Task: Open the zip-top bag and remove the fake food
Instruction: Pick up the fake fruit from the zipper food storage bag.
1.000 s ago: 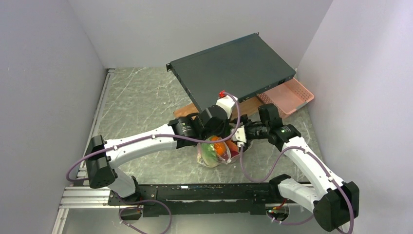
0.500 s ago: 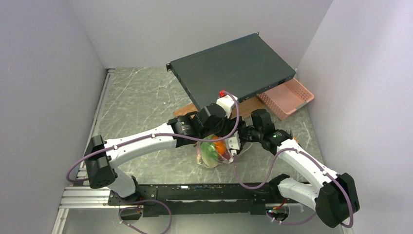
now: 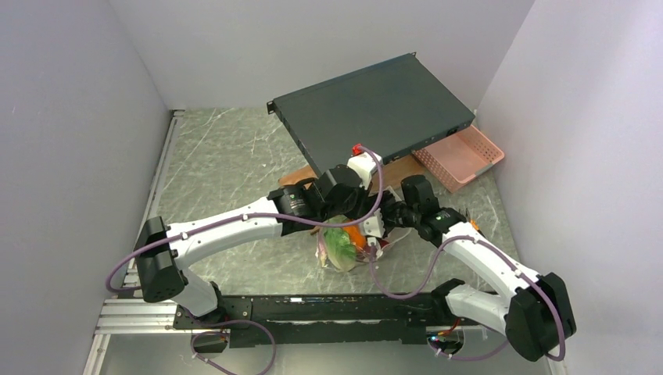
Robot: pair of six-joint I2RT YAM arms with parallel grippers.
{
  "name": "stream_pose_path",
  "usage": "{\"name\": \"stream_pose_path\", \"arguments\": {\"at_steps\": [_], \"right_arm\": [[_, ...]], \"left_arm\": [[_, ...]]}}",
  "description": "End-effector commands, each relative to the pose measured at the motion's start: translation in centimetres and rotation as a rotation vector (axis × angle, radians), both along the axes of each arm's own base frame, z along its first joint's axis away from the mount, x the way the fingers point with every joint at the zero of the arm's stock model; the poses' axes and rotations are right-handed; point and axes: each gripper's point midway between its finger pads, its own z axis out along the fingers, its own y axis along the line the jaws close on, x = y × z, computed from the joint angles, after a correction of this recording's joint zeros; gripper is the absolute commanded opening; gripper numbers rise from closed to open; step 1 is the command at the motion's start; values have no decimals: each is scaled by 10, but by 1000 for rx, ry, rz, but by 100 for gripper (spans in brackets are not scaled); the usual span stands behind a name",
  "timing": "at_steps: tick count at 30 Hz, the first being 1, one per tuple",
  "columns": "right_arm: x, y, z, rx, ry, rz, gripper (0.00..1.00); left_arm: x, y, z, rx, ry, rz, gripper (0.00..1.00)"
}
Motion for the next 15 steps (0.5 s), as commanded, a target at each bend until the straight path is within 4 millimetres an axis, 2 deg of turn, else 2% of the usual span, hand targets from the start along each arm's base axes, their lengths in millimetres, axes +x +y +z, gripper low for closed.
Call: {"name": "stream_pose_path", "arguments": {"at_steps": [1, 7, 15], "right_arm": [[-20, 8, 21, 87, 62, 27, 20], [-41, 6, 47, 182, 142, -10, 9], [-64, -2, 64, 253, 246, -61, 2]], "left_arm": [[6, 2, 30, -115, -23, 32, 0], [10, 16, 24, -100, -22, 81, 0], [12, 23, 20, -85, -28, 104, 0]]}}
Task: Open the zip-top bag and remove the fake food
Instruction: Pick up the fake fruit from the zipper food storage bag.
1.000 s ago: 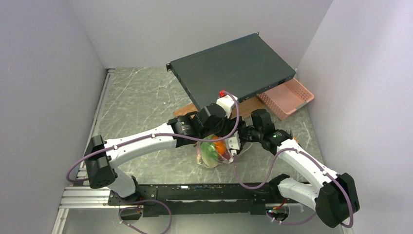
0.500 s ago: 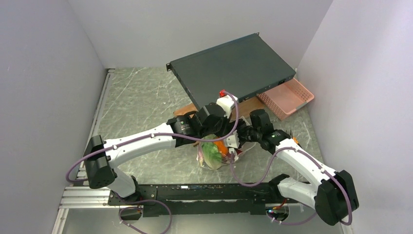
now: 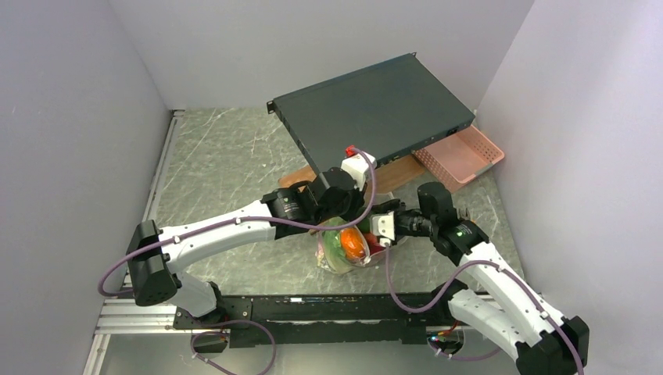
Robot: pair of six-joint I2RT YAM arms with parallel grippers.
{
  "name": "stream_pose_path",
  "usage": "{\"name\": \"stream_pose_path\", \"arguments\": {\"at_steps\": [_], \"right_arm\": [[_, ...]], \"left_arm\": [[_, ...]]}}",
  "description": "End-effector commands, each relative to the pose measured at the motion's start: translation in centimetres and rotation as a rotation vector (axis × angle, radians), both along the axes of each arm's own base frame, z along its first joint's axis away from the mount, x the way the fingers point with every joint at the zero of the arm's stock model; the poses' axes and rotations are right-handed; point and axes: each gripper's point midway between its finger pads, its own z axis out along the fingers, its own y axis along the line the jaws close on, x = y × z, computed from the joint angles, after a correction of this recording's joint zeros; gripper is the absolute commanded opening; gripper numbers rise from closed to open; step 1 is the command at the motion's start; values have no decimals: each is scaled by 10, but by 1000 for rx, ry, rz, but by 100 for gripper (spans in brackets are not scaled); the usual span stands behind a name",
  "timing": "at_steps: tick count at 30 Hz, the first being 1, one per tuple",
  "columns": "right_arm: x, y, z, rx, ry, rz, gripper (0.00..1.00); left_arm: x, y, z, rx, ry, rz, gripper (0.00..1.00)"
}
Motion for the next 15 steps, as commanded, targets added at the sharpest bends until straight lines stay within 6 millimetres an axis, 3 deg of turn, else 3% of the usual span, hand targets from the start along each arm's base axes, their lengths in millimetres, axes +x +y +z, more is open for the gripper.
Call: {"name": "stream_pose_path", "arguments": {"at_steps": [1, 15], "right_arm": [[-18, 2, 27, 86, 87, -2, 1], [-40, -22, 58, 168, 278, -83, 0]], "left_arm": [[16, 15, 19, -51, -35, 90, 0], [18, 25, 17, -35, -42, 124, 0]]}}
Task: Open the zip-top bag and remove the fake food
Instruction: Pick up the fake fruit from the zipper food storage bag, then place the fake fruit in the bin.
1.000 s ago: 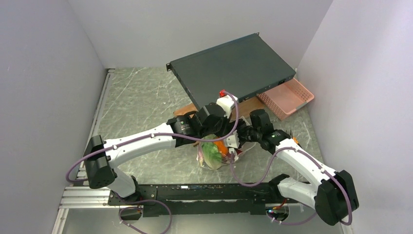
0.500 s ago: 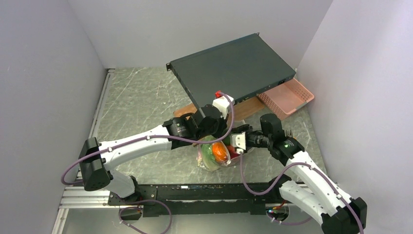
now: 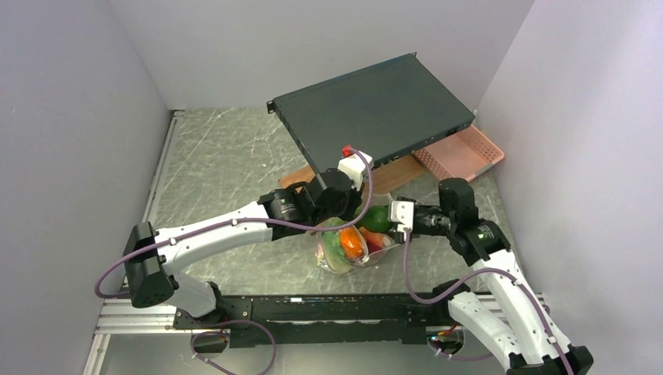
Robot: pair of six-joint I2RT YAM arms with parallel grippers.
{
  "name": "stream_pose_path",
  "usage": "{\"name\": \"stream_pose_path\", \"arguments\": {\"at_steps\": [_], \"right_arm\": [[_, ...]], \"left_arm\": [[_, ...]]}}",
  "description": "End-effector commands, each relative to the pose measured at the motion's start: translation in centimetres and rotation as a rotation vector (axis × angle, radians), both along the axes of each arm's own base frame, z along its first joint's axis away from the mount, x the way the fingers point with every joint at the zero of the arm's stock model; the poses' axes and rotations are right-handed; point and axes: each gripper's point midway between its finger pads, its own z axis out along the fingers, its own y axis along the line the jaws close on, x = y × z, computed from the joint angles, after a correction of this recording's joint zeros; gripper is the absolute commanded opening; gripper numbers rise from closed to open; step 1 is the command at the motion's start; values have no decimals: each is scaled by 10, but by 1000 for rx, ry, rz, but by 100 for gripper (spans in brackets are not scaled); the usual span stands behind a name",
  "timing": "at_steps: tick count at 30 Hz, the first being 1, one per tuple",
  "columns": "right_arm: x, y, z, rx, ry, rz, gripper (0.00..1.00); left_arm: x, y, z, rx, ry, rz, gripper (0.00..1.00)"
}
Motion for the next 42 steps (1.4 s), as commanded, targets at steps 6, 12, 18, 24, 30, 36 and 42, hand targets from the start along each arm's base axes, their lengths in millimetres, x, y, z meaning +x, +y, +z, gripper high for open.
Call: {"name": "stream_pose_path", "arguments": {"at_steps": [6, 12, 18, 24, 30, 36, 42], "right_arm": [[-24, -6, 37, 152, 222, -43, 0], [-35, -13, 42, 193, 296, -72, 0], [-40, -19, 61, 250, 329, -123, 0], [-33, -24, 73, 305, 353, -182, 0], [-13, -34, 87, 383, 372, -286, 0], [6, -45, 106, 458, 379, -394, 0], [25, -56, 117, 543, 418, -486, 0]], "left_arm": [[18, 23, 18, -42, -59, 111, 0], [19, 23, 19, -39, -81, 94, 0], [22, 25, 21, -39, -103, 93, 0], [25, 27, 21, -33, -111, 94, 0], [26, 28, 21, -29, -116, 88, 0], [27, 28, 21, -36, -123, 78, 0], [29, 28, 23, -35, -142, 60, 0]]}}
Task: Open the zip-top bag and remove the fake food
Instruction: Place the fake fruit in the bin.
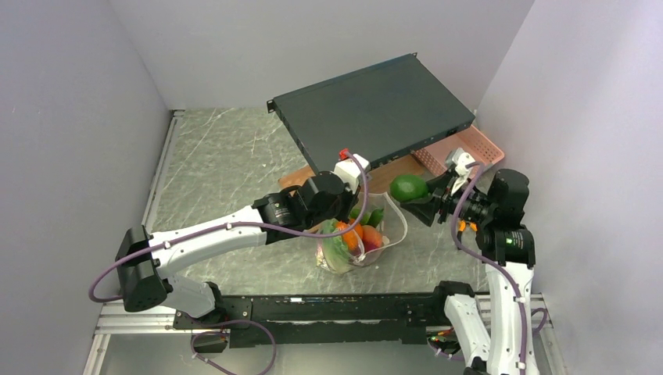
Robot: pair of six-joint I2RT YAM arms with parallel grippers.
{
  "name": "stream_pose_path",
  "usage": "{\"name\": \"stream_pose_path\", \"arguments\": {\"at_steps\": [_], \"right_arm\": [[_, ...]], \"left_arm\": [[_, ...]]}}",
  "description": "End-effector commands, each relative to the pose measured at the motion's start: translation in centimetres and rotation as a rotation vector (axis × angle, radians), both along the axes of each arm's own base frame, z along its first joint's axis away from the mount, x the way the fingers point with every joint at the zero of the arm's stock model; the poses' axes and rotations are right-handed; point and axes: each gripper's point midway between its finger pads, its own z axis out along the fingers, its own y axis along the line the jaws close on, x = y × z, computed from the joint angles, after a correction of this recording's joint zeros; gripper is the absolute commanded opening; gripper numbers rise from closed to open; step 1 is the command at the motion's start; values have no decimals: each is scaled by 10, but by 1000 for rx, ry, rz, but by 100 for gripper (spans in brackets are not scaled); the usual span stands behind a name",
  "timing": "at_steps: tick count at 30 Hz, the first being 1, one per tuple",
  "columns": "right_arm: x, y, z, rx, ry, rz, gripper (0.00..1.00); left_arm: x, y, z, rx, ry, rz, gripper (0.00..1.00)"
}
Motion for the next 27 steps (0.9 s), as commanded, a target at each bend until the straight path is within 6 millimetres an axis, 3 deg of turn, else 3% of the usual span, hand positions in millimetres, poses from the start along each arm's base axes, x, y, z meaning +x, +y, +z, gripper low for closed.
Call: {"name": "stream_pose_path", "arguments": {"at_steps": [1, 6, 27], "right_arm": [[18, -7, 30, 83, -14, -79, 0], [34, -19, 25, 125, 40, -153, 0], [83, -71, -46, 261, 257, -517, 0]], "left_arm": [[24, 18, 22, -43, -62, 76, 0], [25, 18, 24, -30, -92, 58, 0], [13, 19, 26, -64, -134, -30, 0]]}}
